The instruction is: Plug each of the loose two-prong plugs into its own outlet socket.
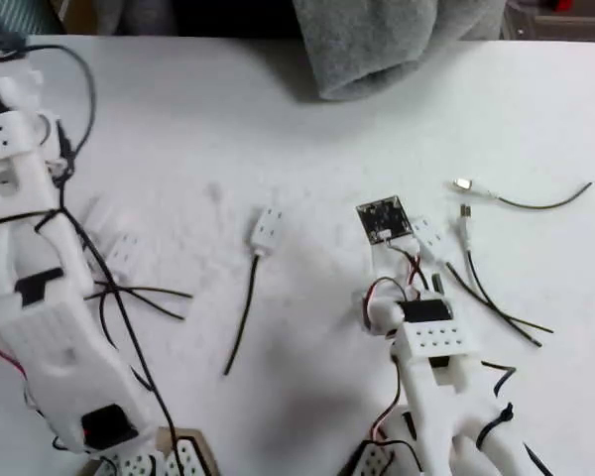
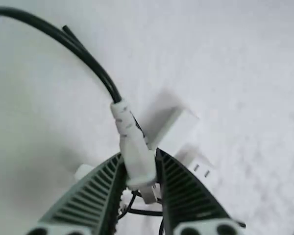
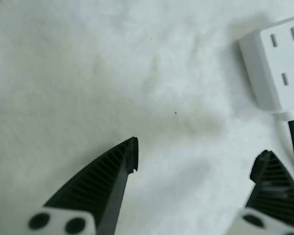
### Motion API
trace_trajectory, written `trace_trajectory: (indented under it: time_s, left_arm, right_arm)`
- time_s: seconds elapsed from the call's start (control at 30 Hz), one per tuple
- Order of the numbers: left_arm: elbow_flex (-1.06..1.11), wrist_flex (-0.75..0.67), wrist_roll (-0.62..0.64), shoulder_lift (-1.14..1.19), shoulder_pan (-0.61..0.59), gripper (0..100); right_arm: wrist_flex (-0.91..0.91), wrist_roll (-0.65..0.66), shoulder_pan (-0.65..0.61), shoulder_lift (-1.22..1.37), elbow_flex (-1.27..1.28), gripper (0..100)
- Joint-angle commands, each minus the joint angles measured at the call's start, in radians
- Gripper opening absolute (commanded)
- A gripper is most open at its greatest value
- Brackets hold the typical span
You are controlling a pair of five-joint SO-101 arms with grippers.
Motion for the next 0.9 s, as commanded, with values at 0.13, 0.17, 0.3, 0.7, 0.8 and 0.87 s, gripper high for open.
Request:
trace_trajectory:
  time_s: [0.13, 0.17, 0.3, 0.7, 0.8, 0.87]
  left_arm:
    - [0.542, -0.002, -0.198, -0.518, 0.234, 2]
    - [0.605, -0.002, -0.218, -0.57, 0.263, 2]
    - [0.835, -0.005, -0.278, -0.765, 0.366, 2]
    - [1.613, -0.206, -0.405, -1.181, 0.467, 2]
    - [1.741, -0.301, -0.437, -1.26, 0.443, 2]
    - [1.788, -0.342, -0.468, -1.307, 0.42, 2]
  right_arm:
    - [-0.018, 0.002, -0.001, 0.002, -0.003, 36.2]
    - [-0.018, 0.002, -0.001, 0.002, -0.003, 36.2]
    - [-0.018, 0.002, 0.001, 0.002, -0.003, 36.2]
    - [-0.012, 0.002, 0.021, 0.002, -0.003, 36.2]
    - [-0.01, 0.002, 0.019, 0.002, -0.002, 36.2]
    - [-0.01, 0.002, 0.019, 0.002, -0.002, 36.2]
